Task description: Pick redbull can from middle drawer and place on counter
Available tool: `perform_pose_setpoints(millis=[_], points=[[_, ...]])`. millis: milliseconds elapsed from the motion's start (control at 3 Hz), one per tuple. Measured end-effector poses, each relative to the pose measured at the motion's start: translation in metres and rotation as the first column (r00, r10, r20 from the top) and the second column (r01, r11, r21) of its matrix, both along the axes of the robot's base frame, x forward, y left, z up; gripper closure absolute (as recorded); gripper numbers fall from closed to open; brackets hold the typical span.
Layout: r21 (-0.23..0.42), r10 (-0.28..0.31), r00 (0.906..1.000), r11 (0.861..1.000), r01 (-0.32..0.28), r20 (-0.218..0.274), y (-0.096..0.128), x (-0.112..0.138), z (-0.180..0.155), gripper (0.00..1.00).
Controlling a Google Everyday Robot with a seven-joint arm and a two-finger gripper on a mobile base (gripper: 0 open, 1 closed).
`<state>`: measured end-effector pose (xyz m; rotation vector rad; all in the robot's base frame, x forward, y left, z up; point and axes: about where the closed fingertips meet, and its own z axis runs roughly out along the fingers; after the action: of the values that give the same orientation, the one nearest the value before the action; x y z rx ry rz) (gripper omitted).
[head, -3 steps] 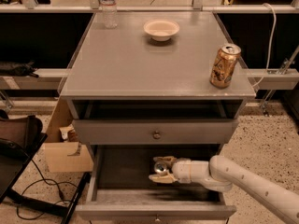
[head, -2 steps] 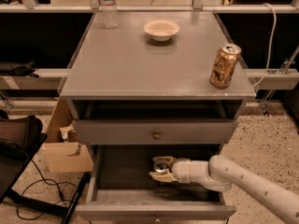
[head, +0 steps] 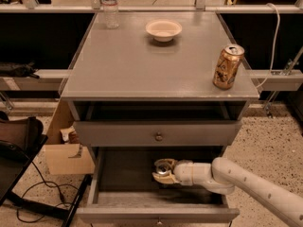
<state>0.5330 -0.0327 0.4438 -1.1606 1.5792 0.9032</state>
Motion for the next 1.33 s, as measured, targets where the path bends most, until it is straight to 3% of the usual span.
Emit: perform_pose_setpoints(millis=[333,667,1000,1333], points=[[-0.035,0.015,0.9998,0.999,-0.015,0.014,0.004,-0.007,0.030,1.00],[-0.044,0.048,0.9988,0.998,-0.048,-0.005,0.008,-0.034,0.095,1.00],[-0.049,0.076,0.9966,0.996,-0.078,-0.032,0.008,-0.063,0.175,1.00],[-0.079,0.079,0.9966,0.994,-0.080,-0.023,0.004,-0.073,0.263,1.00]])
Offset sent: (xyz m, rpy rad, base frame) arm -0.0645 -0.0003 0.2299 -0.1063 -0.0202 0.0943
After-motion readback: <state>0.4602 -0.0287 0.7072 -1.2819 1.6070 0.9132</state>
